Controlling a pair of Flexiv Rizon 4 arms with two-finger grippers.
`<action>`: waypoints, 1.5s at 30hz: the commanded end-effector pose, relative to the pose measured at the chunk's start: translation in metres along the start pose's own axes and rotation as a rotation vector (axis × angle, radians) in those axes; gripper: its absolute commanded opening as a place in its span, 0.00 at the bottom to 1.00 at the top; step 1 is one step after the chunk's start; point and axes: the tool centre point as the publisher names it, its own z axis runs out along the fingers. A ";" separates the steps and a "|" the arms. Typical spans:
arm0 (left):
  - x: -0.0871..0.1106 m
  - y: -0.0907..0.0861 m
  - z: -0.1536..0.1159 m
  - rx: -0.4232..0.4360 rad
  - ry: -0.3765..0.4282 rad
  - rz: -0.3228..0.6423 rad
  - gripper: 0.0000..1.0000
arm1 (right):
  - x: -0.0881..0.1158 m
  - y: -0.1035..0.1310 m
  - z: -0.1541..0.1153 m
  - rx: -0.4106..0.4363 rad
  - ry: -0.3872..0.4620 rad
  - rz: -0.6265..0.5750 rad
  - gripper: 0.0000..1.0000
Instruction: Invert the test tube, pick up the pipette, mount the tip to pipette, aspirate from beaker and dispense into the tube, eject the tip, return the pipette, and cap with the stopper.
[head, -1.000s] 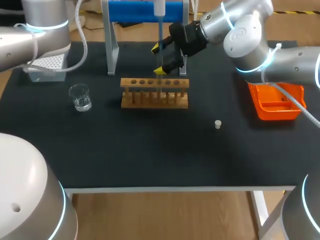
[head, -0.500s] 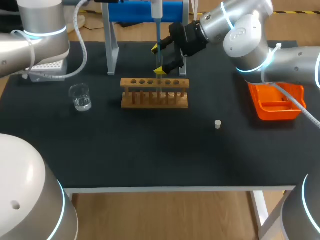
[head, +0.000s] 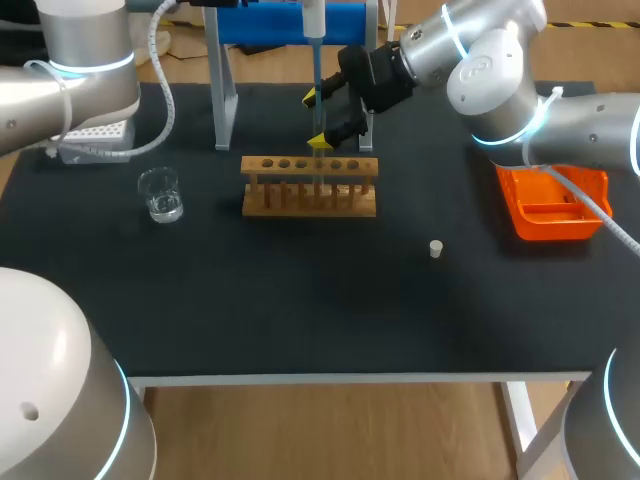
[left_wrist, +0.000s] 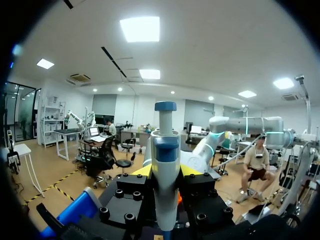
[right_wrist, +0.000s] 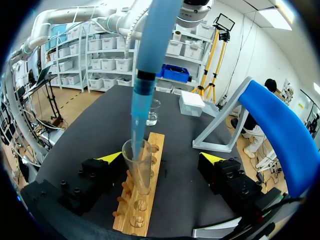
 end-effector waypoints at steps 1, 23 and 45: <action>-0.006 0.003 0.000 0.003 0.012 -0.004 0.00 | -0.001 0.000 -0.001 0.002 0.003 0.000 1.00; -0.009 0.017 -0.004 0.014 0.010 -0.010 0.00 | -0.001 0.000 -0.001 0.002 0.003 0.000 1.00; -0.013 0.032 -0.003 0.032 0.011 -0.029 0.00 | -0.001 0.000 -0.001 0.002 0.003 0.000 1.00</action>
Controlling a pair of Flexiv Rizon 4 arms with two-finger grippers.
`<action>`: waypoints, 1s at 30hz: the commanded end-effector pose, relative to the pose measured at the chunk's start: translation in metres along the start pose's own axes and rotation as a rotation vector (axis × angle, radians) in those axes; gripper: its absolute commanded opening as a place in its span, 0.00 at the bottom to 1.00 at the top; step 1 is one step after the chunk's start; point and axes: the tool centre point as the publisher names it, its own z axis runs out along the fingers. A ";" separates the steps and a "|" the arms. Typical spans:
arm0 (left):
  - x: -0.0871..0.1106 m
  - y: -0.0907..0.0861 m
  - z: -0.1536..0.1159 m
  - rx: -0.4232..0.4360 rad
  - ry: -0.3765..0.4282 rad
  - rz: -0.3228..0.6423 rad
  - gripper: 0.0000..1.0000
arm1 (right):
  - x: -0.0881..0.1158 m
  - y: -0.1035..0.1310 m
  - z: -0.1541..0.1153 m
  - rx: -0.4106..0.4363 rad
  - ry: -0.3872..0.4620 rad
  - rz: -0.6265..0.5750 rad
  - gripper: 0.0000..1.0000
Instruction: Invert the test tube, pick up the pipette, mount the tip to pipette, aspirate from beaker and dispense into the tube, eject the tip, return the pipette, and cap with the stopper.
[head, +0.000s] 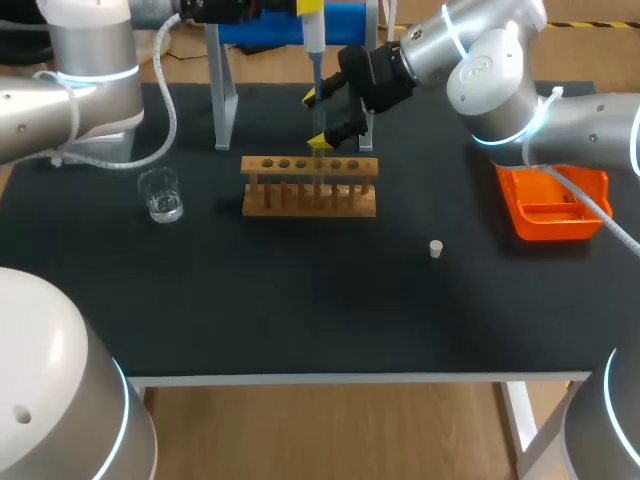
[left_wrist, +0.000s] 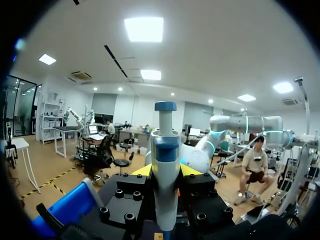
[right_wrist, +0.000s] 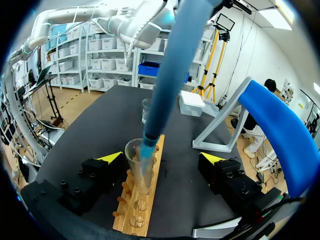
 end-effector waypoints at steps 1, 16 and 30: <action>0.000 0.004 -0.001 0.011 0.000 0.002 0.00 | -0.001 0.000 -0.001 0.002 0.003 0.000 1.00; 0.001 0.010 -0.004 0.023 -0.015 -0.004 0.00 | -0.001 0.000 -0.001 0.002 0.003 0.000 1.00; -0.001 0.017 -0.005 0.030 -0.017 -0.016 0.00 | -0.001 0.000 -0.001 0.002 0.003 0.000 1.00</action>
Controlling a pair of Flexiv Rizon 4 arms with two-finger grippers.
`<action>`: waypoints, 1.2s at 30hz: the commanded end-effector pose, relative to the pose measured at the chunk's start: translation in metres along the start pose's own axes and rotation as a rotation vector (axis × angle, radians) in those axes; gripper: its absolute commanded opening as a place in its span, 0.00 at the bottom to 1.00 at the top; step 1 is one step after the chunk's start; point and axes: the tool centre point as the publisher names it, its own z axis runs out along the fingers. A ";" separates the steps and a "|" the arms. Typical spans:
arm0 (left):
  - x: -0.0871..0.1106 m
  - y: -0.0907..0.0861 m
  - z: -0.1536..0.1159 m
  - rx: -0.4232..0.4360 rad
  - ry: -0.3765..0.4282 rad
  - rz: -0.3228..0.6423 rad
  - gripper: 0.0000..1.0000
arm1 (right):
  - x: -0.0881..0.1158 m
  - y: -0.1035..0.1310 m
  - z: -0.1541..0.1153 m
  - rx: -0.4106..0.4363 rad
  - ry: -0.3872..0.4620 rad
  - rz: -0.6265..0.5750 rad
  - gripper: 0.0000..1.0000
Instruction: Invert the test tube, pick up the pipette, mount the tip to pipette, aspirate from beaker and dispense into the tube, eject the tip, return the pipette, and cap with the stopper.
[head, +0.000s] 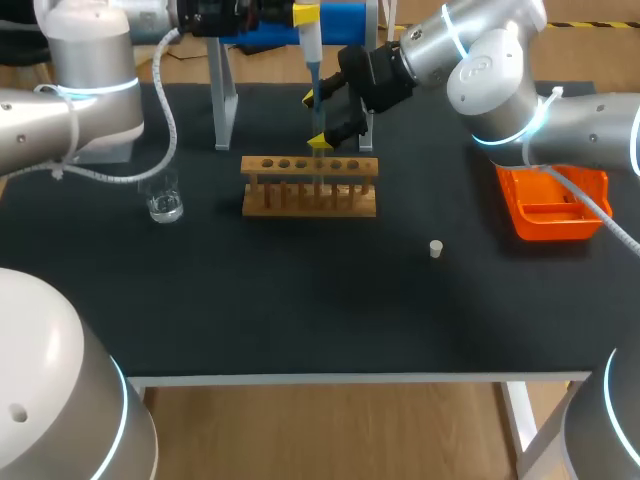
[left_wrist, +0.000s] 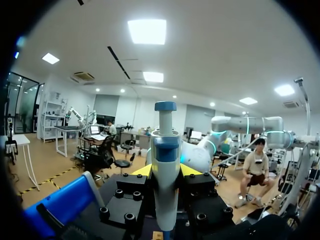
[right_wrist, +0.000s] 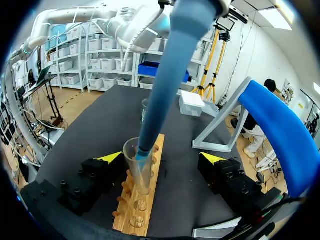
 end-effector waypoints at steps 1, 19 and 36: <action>0.000 0.002 0.000 0.004 -0.002 0.001 0.00 | -0.001 0.000 -0.001 0.002 0.003 0.000 1.00; 0.000 0.003 -0.002 -0.010 -0.011 0.006 0.00 | -0.001 0.000 -0.001 0.002 0.003 0.000 1.00; 0.004 -0.002 -0.001 -0.053 -0.021 0.066 0.00 | -0.001 0.000 -0.001 0.002 0.003 0.000 1.00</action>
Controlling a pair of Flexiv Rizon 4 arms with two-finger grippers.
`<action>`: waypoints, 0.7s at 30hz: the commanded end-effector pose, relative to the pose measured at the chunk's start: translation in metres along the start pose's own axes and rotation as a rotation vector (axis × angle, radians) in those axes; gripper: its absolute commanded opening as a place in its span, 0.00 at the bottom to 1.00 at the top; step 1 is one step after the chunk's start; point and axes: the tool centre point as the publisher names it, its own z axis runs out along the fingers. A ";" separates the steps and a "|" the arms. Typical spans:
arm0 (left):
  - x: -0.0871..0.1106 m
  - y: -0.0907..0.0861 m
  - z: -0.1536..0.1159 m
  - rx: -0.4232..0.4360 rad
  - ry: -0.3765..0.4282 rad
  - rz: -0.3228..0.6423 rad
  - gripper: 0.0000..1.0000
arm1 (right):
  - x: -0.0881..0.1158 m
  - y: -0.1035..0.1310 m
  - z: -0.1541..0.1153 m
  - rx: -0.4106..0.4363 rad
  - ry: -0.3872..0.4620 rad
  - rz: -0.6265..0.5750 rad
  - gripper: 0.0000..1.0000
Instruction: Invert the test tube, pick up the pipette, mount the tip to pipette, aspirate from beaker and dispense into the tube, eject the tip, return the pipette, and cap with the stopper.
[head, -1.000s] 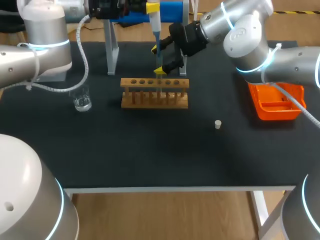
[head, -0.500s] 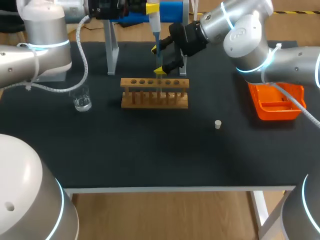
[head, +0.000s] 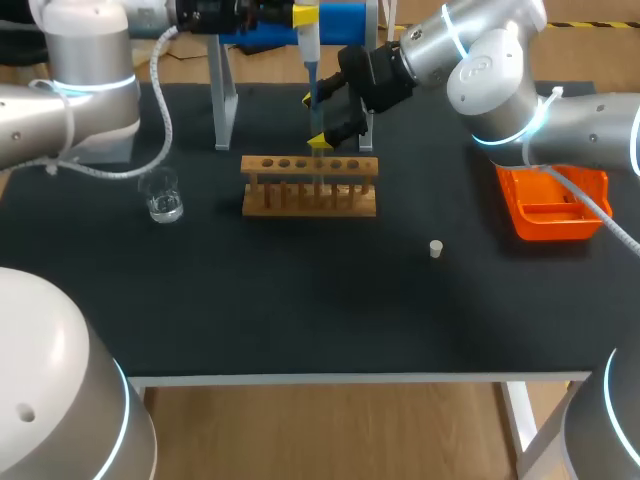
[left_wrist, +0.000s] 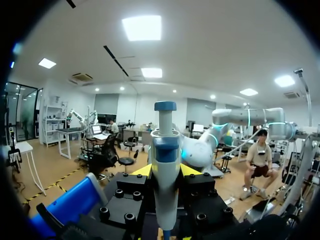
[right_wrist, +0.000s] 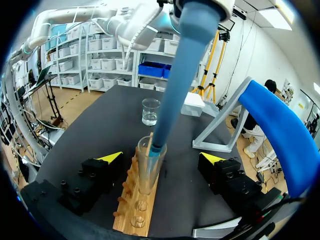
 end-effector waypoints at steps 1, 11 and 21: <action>0.002 -0.002 0.000 -0.002 -0.006 0.004 0.00 | -0.001 0.000 -0.001 0.002 0.003 0.000 1.00; 0.002 -0.002 0.001 -0.007 -0.001 0.015 0.00 | -0.001 0.000 -0.001 0.002 0.003 0.000 1.00; 0.002 -0.003 0.003 -0.013 0.005 0.025 0.00 | -0.001 0.000 -0.001 0.002 0.003 0.000 1.00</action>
